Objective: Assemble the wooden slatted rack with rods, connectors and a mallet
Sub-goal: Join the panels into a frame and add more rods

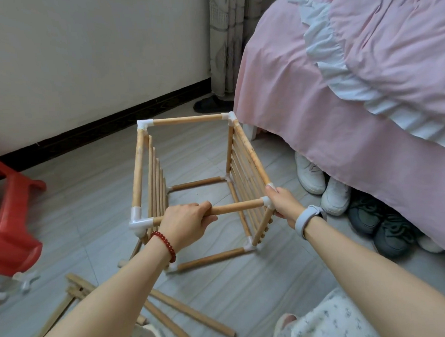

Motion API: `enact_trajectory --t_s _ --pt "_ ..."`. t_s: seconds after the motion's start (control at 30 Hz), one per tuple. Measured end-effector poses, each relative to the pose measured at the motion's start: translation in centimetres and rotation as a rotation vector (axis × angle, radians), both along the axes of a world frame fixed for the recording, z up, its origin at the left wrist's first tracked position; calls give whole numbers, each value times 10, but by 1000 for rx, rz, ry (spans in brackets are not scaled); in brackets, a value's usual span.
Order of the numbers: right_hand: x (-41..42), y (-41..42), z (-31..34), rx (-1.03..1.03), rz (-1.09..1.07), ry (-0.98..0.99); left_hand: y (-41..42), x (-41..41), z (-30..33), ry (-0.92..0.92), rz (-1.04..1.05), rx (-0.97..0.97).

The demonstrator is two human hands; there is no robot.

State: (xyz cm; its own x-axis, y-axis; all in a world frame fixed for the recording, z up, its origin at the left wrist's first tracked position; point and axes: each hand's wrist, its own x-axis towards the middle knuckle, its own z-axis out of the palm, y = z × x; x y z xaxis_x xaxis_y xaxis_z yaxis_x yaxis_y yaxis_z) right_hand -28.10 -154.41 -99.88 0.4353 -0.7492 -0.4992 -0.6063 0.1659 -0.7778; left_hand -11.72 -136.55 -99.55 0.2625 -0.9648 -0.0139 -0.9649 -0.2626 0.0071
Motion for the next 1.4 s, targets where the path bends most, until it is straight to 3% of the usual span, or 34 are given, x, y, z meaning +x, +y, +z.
enact_trajectory --t_s 0.4,0.57,0.67,0.73,0.77,0.83,0.9,1.13,1.27,1.4 --pt "2 15 1 -30 74 30 -5 -1 -2 20 -21 9" --pt "1 10 3 -53 112 39 -2 2 9 216 37 23" --pt "7 4 1 -62 -20 -24 8 17 22 241 225 -322" --pt "7 -3 2 21 -132 -120 19 34 25 201 502 -521" --pt "7 -7 3 62 -166 -152 25 43 23 273 665 -530" --pt "9 -9 2 133 -194 -197 35 56 18 593 918 -491" --pt "14 -7 -1 192 -193 -230 40 62 12 837 1029 -468" --pt "24 -10 -5 165 -138 -232 43 71 11 1121 988 -592" --pt "25 -9 -4 167 -119 -239 47 77 10 1376 1042 -640" --pt "21 -9 -5 214 -111 -239 50 79 4 1384 1055 -579"
